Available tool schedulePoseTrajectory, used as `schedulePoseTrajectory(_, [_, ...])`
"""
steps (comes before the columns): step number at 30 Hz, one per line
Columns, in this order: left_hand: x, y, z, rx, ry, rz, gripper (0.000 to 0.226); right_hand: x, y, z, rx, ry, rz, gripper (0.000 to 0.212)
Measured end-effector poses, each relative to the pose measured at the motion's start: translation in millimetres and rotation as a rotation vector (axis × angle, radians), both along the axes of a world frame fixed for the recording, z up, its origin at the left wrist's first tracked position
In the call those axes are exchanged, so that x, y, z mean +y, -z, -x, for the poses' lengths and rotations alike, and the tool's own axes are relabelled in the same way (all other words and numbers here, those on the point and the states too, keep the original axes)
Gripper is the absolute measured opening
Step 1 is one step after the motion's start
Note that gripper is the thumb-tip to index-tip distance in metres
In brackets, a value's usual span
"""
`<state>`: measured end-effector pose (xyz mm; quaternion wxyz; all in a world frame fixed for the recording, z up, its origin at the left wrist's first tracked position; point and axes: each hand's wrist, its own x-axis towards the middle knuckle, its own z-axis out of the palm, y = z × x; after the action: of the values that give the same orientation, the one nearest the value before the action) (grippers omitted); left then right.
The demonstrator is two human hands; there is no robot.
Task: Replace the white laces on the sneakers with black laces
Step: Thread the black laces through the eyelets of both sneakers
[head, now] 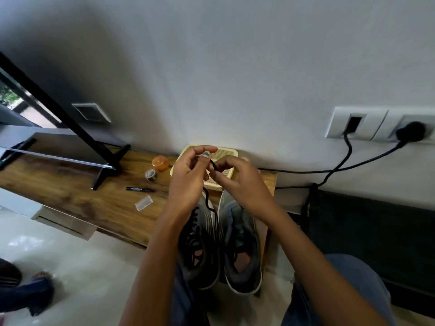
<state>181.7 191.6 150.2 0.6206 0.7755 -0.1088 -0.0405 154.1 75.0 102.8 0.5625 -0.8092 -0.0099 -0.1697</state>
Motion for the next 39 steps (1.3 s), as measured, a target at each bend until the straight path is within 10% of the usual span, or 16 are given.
schedulePoseTrajectory(14, [40.8, -64.0, 30.1, -0.070, -0.010, 0.110, 0.020, -17.8, -125.1, 28.8, -0.154, 0.198, -0.129, 0.003])
schedulePoseTrajectory(27, [78.4, 1.1, 68.2, 0.083, -0.107, 0.062, 0.020, -37.3, -145.6, 80.3, -0.278, 0.488, -0.412, 0.015])
schedulePoseTrajectory(39, [19.4, 1.1, 131.9, 0.518, 0.260, 0.318, 0.041, 9.7, -99.6, 119.4, 0.090, 0.182, 0.110, 0.004])
